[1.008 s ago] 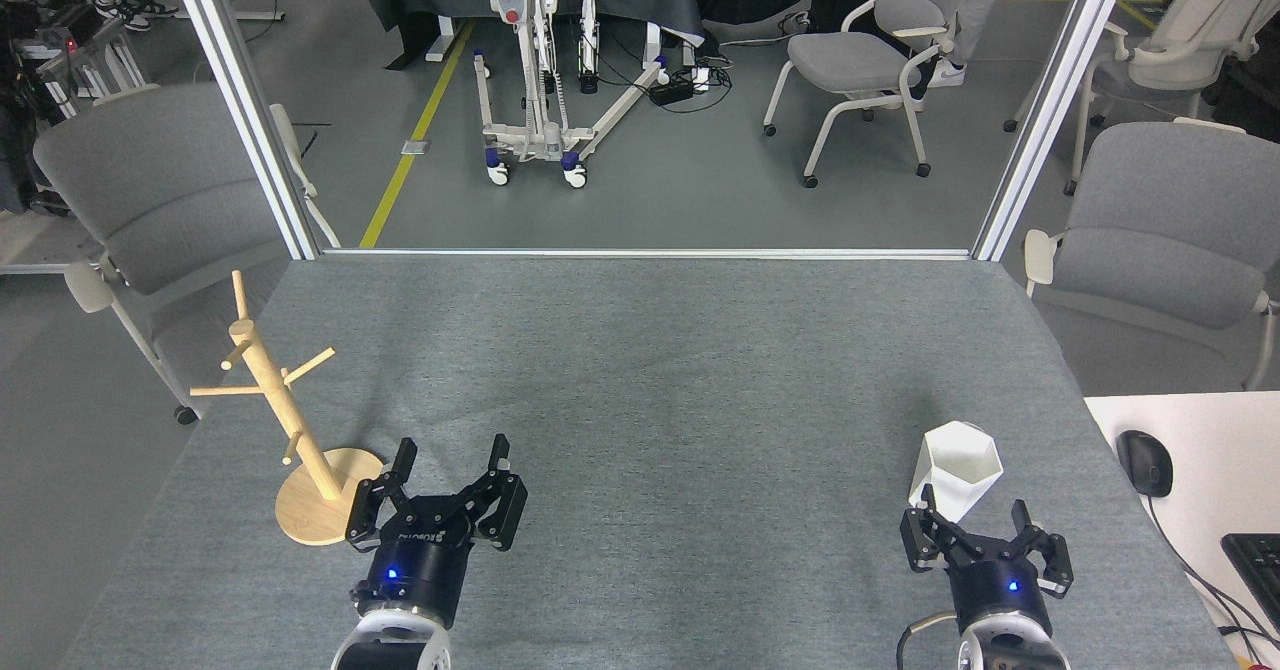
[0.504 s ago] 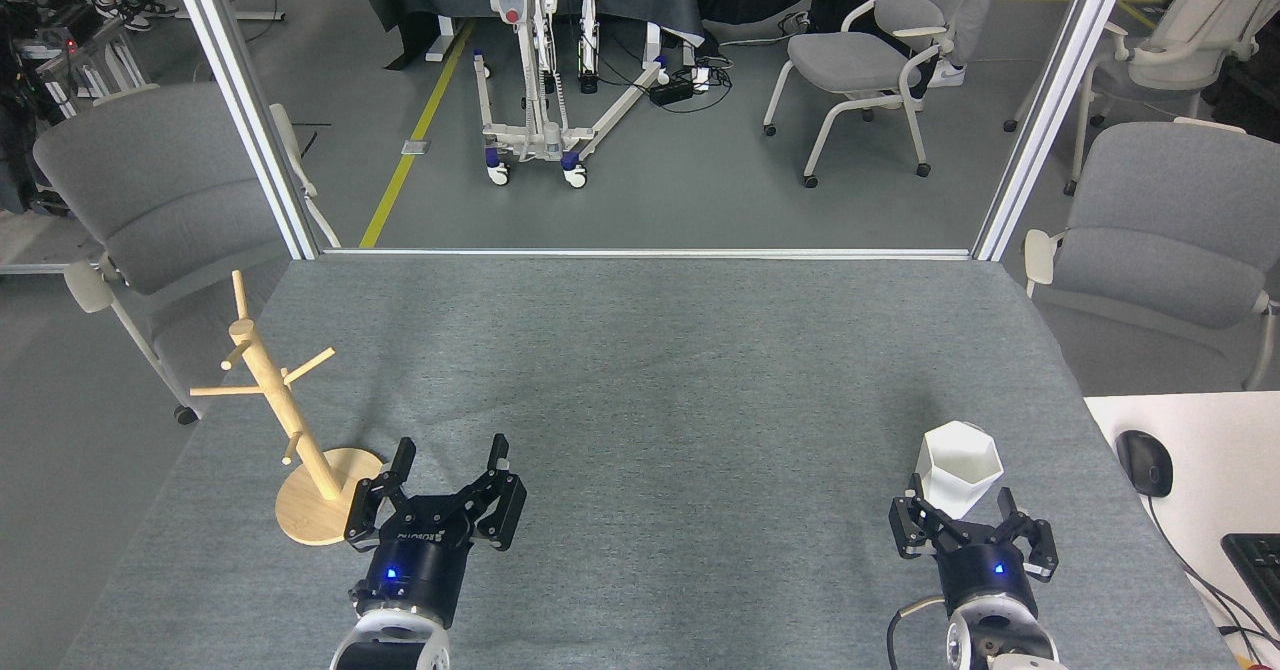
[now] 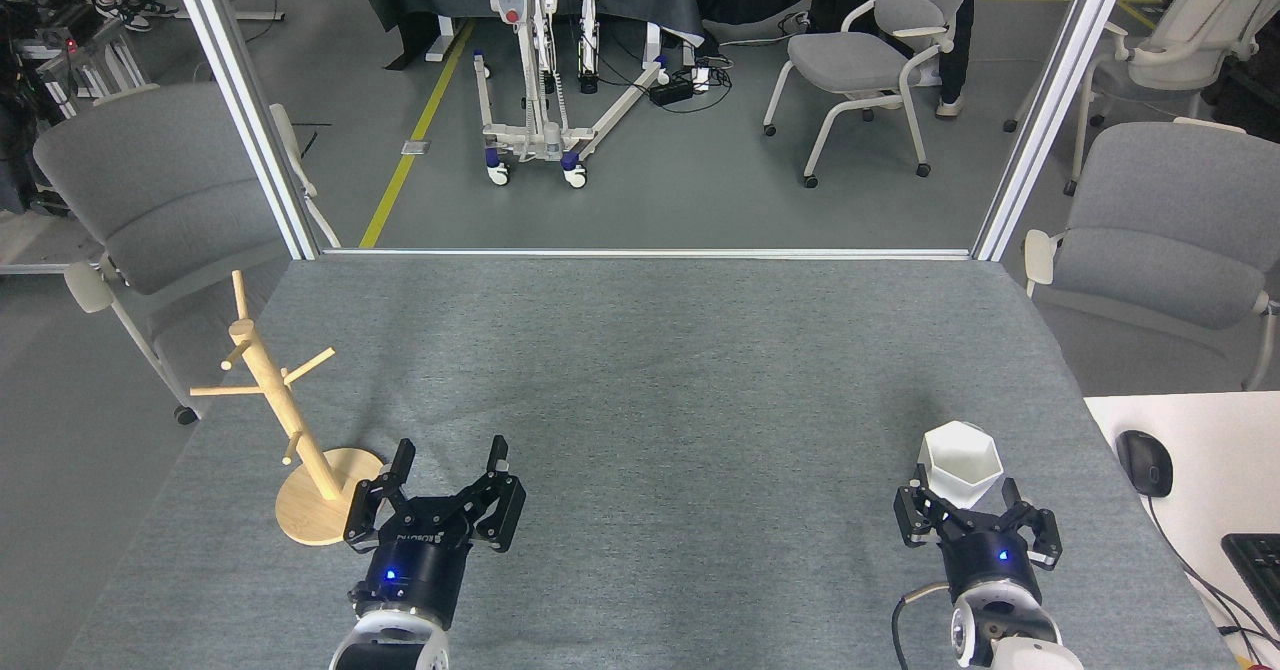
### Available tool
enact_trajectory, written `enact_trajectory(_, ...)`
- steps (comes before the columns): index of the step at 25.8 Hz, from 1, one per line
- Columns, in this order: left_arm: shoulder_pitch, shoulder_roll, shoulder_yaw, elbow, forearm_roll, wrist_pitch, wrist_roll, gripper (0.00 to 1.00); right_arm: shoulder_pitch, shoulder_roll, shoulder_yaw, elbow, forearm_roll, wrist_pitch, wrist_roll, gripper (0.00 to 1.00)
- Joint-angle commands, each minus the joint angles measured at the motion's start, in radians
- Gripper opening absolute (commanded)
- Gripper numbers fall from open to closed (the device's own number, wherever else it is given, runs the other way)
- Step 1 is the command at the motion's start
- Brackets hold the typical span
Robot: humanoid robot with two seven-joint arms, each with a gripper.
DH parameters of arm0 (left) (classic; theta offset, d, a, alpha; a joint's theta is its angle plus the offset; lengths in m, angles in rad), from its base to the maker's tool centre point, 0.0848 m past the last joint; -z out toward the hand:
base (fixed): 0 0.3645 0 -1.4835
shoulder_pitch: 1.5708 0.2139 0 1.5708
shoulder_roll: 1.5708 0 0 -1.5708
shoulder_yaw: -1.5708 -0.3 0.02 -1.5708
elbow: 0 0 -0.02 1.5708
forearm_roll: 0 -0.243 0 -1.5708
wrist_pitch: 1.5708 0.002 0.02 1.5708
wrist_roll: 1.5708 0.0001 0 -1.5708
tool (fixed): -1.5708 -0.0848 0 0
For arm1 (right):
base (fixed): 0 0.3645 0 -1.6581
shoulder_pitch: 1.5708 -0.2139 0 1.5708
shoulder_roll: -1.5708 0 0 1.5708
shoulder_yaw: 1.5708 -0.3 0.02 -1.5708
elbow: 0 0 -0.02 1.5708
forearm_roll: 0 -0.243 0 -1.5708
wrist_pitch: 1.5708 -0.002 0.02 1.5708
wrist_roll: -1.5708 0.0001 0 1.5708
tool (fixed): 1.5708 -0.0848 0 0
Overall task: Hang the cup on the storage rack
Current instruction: 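Lift the white cup with the right gripper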
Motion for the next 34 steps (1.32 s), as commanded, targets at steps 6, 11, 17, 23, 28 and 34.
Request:
enact_trajectory(6, 0.002, 0.003, 0.000, 0.012, 0.000, -0.003, 0.000, 0.99, -0.026, -0.009, 0.001, 0.038, -0.013, 0.000, 0.004, 0.99)
enact_trajectory(11, 0.003, 0.003, 0.000, 0.012, 0.000, -0.003, 0.000, 0.99, -0.055, -0.015, 0.001, 0.073, -0.013, 0.000, 0.004, 0.99)
enact_trajectory(17, 0.005, 0.003, 0.000, 0.012, 0.000, -0.003, 0.000, 0.99, -0.095, -0.022, 0.001, 0.119, -0.013, 0.000, 0.004, 0.99)
enact_trajectory(23, 0.003, 0.005, 0.000, 0.018, 0.000, -0.003, 0.000, 0.99, -0.113, -0.022, 0.001, 0.147, -0.013, 0.001, 0.004, 0.99)
enact_trajectory(28, 0.002, 0.005, 0.000, 0.018, 0.000, -0.005, 0.000, 0.99, -0.150, -0.022, 0.001, 0.190, -0.012, 0.001, 0.004, 0.99)
enact_trajectory(34, 0.000, 0.003, 0.000, 0.018, 0.000, -0.005, 0.000, 0.99, -0.164, -0.022, 0.001, 0.222, -0.012, 0.001, 0.002, 0.99)
